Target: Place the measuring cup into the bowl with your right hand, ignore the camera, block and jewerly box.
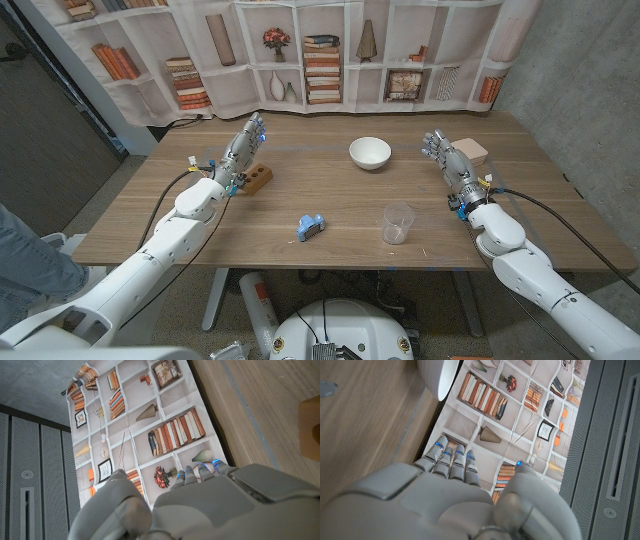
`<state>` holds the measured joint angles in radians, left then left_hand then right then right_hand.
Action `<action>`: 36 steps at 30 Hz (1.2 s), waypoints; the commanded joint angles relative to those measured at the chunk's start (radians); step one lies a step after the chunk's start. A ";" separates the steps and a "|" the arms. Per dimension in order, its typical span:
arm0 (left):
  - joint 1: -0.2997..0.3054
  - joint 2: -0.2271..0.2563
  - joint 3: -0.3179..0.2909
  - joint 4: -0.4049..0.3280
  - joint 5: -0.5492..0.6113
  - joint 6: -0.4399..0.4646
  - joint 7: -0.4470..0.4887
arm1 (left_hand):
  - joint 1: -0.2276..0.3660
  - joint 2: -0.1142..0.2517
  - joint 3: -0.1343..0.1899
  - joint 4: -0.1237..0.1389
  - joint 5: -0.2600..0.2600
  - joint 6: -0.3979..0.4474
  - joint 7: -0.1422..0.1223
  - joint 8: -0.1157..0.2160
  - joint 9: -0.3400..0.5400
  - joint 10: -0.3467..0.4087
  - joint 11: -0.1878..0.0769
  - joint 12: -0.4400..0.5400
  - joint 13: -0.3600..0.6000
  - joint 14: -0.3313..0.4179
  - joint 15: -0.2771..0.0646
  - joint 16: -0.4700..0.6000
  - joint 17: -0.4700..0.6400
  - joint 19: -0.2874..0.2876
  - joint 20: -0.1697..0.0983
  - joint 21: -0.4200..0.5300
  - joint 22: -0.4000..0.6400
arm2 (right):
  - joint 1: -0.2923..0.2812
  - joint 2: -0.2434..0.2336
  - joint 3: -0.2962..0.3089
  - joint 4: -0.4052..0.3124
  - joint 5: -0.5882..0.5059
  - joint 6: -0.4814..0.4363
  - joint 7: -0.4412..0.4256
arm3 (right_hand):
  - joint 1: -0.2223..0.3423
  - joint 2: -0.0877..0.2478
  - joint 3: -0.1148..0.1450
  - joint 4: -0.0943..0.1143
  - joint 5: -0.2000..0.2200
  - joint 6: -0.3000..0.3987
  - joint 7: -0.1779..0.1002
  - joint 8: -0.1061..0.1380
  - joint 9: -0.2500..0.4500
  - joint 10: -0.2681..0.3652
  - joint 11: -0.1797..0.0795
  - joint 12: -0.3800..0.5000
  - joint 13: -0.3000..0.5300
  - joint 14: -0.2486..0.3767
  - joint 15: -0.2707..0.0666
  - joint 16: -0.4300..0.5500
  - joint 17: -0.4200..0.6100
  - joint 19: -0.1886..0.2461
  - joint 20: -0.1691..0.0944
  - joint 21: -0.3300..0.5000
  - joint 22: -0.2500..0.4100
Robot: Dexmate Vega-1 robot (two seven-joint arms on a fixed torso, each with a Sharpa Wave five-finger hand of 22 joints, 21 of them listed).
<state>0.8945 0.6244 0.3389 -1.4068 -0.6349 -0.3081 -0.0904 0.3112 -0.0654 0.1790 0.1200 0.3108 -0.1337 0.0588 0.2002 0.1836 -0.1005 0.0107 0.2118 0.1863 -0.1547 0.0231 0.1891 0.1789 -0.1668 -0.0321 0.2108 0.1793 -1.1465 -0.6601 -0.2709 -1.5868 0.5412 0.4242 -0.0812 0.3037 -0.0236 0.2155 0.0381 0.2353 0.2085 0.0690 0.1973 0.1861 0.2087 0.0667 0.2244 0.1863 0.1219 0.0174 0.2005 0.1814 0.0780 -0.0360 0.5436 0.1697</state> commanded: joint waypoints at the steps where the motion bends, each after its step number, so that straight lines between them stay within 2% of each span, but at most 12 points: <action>1: 0.014 0.013 -0.006 -0.025 0.001 0.010 0.012 | 0.008 0.004 0.002 -0.003 0.005 0.002 0.003 0.009 0.003 0.006 -0.001 0.005 0.001 0.001 0.000 0.005 0.002 -0.023 0.003 -0.002 0.001 | -0.046 -0.014 0.018 -0.022 -0.002 0.035 0.010 | 0.015 0.004 0.002 -0.009 -0.002 0.006 -0.008 -0.002 0.003 0.012 -0.005 -0.002 0.001 0.010 -0.004 -0.001 0.002 0.024 -0.020 -0.003 0.003; 19: 0.014 0.018 -0.002 -0.075 0.020 0.037 0.047 | 0.011 0.006 0.000 -0.005 0.006 0.005 0.004 0.007 0.003 0.009 -0.001 0.004 0.001 0.002 -0.001 0.004 0.002 -0.023 0.005 -0.004 0.001 | -0.122 -0.027 0.064 -0.032 0.024 0.102 0.040 | 0.035 -0.007 0.001 -0.028 -0.001 0.015 -0.017 0.001 0.003 0.026 -0.011 0.000 0.000 0.023 -0.018 -0.002 -0.001 0.053 -0.024 -0.009 0.002; 36: 0.029 0.021 0.003 -0.110 0.034 0.056 0.079 | 0.013 0.009 -0.003 -0.006 0.007 0.007 0.004 0.006 0.003 0.010 0.002 0.002 0.001 0.004 0.001 0.003 0.002 -0.022 0.007 -0.005 0.001 | -0.163 -0.038 0.095 -0.035 0.030 0.141 0.066 | 0.062 -0.021 0.001 -0.053 0.003 0.022 -0.023 0.003 0.003 0.043 -0.017 0.003 -0.002 0.045 -0.025 0.000 -0.003 0.080 -0.020 -0.019 0.001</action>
<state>0.9128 0.6413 0.3408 -1.4918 -0.6088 -0.2627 -0.0322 0.3152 -0.0615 0.1760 0.1170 0.3107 -0.1302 0.0625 0.2002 0.1835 -0.0916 0.0090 0.2118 0.1863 -0.1548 0.0230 0.1891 0.1789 -0.1705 -0.0284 0.2069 0.1792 -1.2826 -0.6901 -0.1953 -1.6172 0.5684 0.5426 -0.0278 0.3538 -0.0448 0.2146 -0.0106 0.2353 0.2252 0.0497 0.1973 0.1863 0.2414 0.0521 0.2244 0.1812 0.1563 -0.0058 0.2005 0.1768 0.1477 -0.0375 0.5313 0.1674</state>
